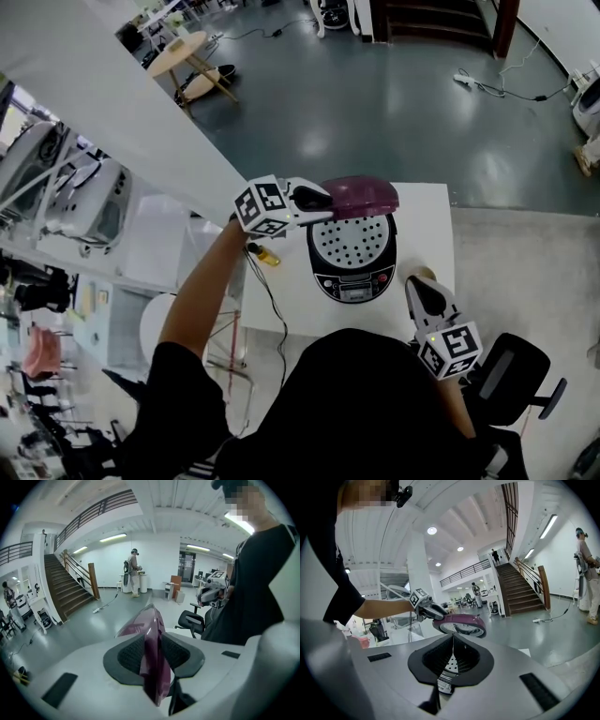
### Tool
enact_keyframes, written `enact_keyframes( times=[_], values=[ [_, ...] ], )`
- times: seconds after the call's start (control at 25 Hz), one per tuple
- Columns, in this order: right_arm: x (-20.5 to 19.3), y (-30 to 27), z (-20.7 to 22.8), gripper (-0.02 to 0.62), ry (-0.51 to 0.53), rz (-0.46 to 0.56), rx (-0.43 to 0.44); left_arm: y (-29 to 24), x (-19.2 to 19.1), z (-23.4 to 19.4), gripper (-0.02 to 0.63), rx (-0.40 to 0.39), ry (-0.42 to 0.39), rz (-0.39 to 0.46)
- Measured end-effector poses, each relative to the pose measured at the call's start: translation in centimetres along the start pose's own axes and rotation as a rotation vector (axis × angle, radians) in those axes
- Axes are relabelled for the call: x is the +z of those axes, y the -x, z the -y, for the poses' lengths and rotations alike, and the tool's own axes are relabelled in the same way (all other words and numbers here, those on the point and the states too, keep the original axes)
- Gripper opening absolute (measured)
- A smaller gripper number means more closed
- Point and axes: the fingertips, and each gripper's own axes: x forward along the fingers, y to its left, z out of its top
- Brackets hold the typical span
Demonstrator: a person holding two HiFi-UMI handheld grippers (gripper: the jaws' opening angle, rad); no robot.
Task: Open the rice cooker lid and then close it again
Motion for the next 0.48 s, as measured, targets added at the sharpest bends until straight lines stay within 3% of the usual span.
enact_keyframes(
  times=[0.48],
  values=[
    [-1.5, 0.9, 1.2, 0.002, 0.004, -0.047, 0.073, -2.7, -3.2, 4.1, 0.101, -0.018, 0.012, -0.090]
  ],
)
